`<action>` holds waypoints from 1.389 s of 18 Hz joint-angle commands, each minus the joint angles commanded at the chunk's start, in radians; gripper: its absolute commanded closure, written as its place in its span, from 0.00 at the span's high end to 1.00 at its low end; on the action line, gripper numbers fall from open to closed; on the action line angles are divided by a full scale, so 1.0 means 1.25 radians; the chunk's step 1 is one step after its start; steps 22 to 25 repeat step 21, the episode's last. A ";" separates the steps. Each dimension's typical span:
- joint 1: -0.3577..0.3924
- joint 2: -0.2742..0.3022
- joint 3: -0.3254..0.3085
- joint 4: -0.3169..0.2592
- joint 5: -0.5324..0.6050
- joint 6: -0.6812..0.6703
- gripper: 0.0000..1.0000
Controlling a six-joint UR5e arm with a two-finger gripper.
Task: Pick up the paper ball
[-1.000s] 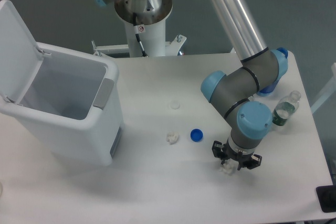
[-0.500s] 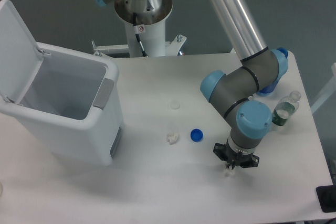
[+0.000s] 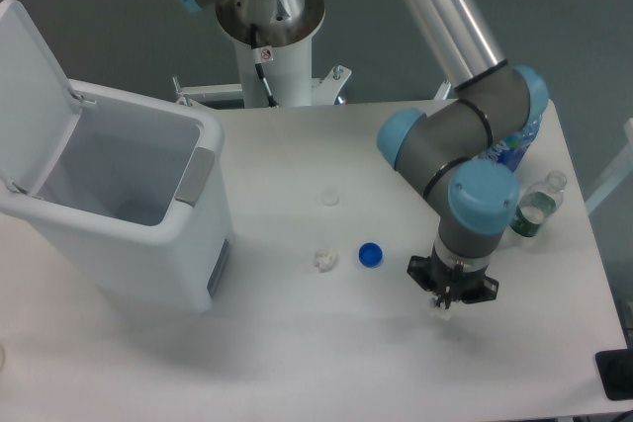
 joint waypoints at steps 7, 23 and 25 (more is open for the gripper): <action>0.020 0.090 0.016 -0.087 0.022 0.087 0.00; 0.043 0.185 0.069 -0.318 0.023 0.184 0.01; 0.043 0.185 0.069 -0.318 0.023 0.184 0.01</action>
